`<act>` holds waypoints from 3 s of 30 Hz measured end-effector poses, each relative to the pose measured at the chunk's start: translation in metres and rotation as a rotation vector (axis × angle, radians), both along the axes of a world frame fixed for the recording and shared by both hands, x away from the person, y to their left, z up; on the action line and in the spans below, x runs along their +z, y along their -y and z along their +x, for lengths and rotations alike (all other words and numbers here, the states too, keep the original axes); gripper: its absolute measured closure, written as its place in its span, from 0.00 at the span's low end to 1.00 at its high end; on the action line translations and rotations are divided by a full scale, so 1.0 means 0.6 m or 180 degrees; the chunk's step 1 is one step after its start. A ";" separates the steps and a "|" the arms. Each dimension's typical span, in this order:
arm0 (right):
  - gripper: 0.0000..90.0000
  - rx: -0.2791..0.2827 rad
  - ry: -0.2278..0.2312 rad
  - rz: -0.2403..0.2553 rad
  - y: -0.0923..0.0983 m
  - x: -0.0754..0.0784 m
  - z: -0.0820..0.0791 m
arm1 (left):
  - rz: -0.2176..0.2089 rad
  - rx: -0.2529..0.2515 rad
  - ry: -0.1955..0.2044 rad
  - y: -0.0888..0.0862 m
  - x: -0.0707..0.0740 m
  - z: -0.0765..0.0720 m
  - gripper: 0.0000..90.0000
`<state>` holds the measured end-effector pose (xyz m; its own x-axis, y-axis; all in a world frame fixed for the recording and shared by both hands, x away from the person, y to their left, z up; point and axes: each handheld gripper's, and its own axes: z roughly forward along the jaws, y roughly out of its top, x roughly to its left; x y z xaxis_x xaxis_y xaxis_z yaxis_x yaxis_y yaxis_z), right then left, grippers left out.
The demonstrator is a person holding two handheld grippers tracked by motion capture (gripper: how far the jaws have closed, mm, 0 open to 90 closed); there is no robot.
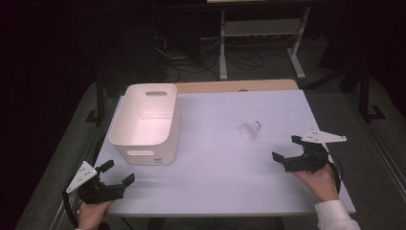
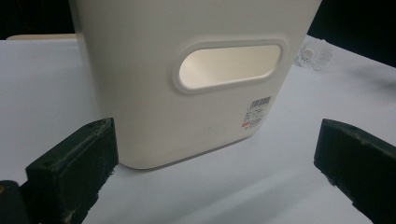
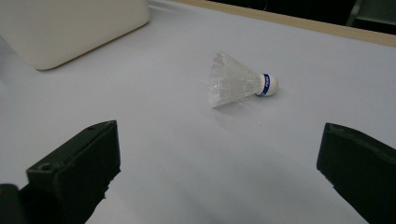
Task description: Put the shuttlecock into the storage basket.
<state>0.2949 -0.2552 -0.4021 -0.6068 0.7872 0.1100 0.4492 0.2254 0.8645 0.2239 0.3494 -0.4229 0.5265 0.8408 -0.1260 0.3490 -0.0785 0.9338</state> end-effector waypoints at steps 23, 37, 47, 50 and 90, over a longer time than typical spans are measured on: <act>0.00 0.0165 -0.0057 -0.0174 -0.035 0.031 0.044 | -0.0030 -0.0005 -0.0020 0.004 0.000 0.000 0.00; 0.00 0.0224 -0.0072 -0.0165 -0.037 0.041 0.063 | -0.0050 0.0017 -0.0023 0.004 -0.001 -0.001 0.00; 0.00 0.0251 -0.0107 -0.0207 -0.045 0.045 0.079 | -0.0056 0.0001 -0.0016 0.005 -0.001 -0.001 0.00; 0.00 0.0256 -0.0125 -0.0211 -0.048 0.048 0.083 | -0.0055 0.0003 -0.0017 0.005 -0.001 -0.001 0.00; 0.00 0.0254 -0.0209 -0.0313 -0.064 0.064 0.129 | -0.0052 -0.0015 -0.0020 0.005 -0.001 -0.001 0.00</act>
